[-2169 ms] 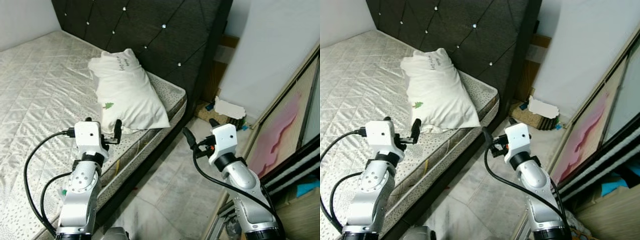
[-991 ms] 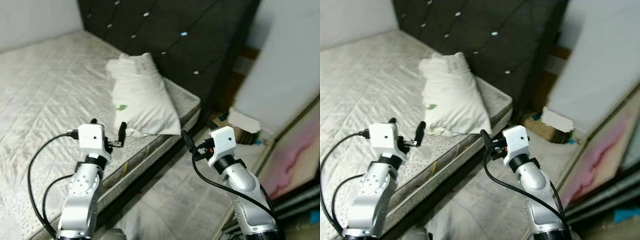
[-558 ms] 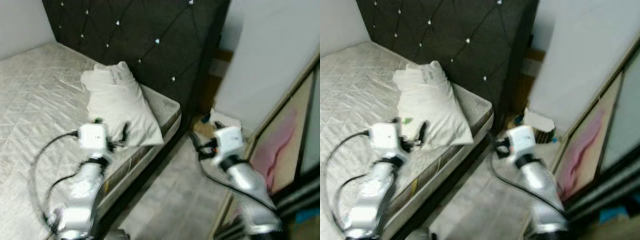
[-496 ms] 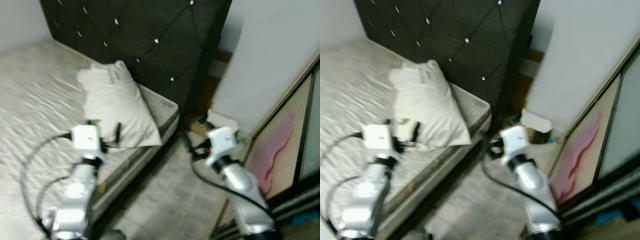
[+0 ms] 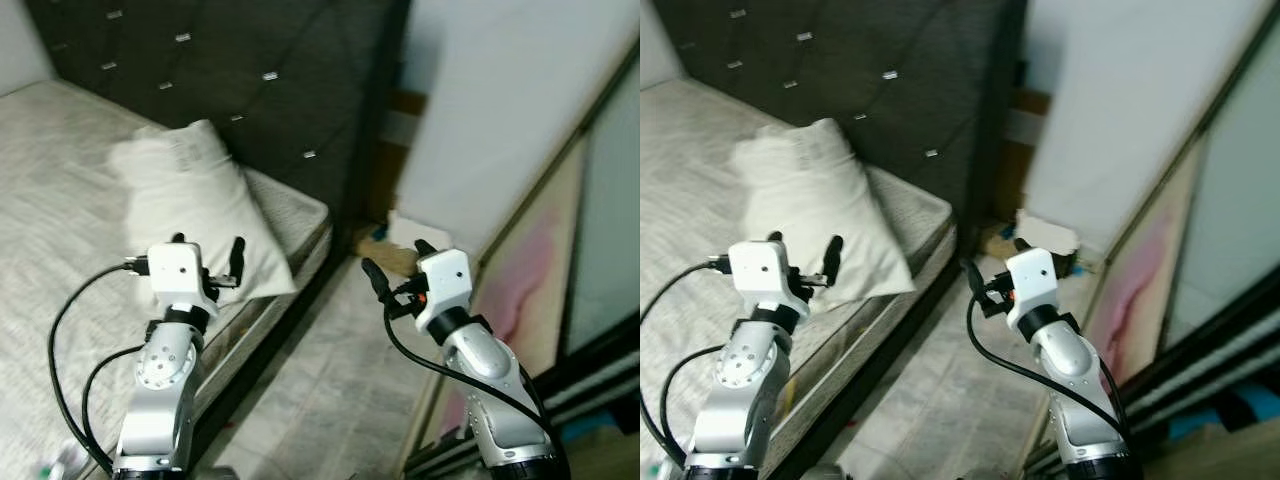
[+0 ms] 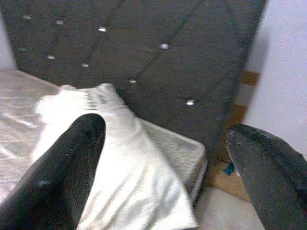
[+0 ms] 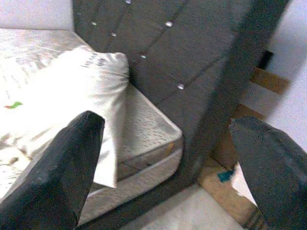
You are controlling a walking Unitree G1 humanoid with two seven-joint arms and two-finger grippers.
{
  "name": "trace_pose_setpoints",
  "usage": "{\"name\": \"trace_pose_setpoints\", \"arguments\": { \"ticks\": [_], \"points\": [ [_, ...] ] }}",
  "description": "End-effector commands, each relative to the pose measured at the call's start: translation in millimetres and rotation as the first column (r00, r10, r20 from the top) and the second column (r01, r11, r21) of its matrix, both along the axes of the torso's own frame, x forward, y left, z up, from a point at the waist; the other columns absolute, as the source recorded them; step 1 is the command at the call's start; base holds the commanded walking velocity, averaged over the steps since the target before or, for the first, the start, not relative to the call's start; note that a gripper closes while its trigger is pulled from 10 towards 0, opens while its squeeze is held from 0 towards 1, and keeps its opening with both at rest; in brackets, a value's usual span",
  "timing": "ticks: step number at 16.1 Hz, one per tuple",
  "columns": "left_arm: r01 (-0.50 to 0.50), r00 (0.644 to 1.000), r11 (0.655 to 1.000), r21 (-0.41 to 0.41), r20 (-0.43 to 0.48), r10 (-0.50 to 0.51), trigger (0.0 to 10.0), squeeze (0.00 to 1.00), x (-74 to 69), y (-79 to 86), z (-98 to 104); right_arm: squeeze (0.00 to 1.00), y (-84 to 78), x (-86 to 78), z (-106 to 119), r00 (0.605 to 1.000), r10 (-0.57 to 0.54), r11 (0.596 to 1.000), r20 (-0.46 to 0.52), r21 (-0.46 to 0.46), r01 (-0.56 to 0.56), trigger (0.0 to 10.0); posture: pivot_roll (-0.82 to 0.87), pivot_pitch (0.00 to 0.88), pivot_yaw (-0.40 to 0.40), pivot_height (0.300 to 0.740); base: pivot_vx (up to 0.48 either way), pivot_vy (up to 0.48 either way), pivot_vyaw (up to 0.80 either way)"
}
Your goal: Clean up the room
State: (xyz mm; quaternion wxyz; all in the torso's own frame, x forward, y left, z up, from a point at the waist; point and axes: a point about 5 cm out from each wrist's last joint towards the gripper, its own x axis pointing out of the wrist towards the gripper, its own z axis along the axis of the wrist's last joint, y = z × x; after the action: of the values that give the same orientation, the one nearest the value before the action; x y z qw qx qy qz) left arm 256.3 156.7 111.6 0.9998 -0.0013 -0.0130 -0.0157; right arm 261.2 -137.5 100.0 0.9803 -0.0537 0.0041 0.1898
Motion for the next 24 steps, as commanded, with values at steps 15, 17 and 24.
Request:
{"name": "trace_pose_setpoints", "arguments": {
  "ticks": [15,17,24],
  "points": [
    [-0.004,1.0,1.0,0.009,-0.003,0.004,10.0,0.0,1.7,-2.5,-0.5,0.0,-2.1,2.5,1.2,1.0,0.003,1.0,0.011,-0.012,-0.002,10.0,0.04,0.0,-0.093,0.74,0.0,0.0,0.67],
    [-0.001,1.0,1.0,0.013,-0.004,0.001,10.0,0.0,1.8,-2.7,-0.6,0.0,-1.2,2.5,0.7,1.0,0.004,1.0,0.009,-0.009,-0.004,10.0,0.04,0.0,-0.091,0.74,0.0,0.0,0.8],
    [0.005,1.0,1.0,0.027,-0.009,-0.004,10.0,0.0,3.7,-2.9,0.3,0.0,-0.4,4.9,3.2,1.0,0.002,1.0,0.02,-0.004,-0.002,10.0,0.04,0.0,-0.085,0.74,0.0,0.0,0.8]
  ]
}}
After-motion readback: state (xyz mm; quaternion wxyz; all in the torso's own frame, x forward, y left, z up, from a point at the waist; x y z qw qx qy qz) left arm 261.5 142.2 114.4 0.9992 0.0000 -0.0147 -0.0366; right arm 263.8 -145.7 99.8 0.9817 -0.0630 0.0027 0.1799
